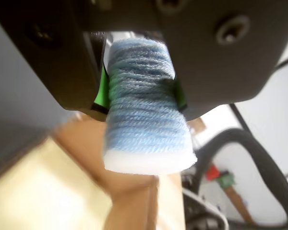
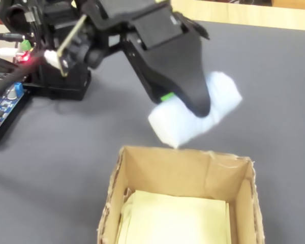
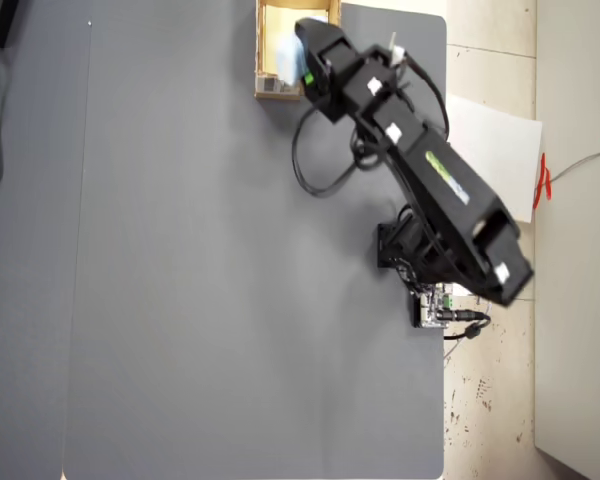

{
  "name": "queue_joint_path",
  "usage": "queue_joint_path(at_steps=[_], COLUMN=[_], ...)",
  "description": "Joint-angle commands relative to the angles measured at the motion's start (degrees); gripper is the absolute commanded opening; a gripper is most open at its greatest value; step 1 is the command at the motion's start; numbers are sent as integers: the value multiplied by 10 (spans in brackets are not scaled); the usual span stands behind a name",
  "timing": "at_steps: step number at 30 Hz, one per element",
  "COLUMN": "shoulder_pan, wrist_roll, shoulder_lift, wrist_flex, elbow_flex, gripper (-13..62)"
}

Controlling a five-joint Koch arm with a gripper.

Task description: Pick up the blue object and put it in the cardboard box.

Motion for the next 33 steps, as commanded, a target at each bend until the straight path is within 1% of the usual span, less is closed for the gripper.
queue_joint_path(at_steps=[1, 6, 7, 8, 11, 12, 22, 29, 33], shoulder_pan=[9, 40, 40, 40, 40, 40, 22, -46, -96], wrist_roll=[1, 7, 11, 33, 47, 62, 87, 127, 140], shoulder_lift=[1, -45, -48, -52, -54, -54, -33, 15, 62], wrist_flex=[-3, 4, 5, 10, 29, 47, 34, 11, 3], elbow_flex=[-54, -70, -71, -74, -80, -81, -80, -62, -22], gripper=[66, 74, 105, 171, 251, 308, 316, 319, 337])
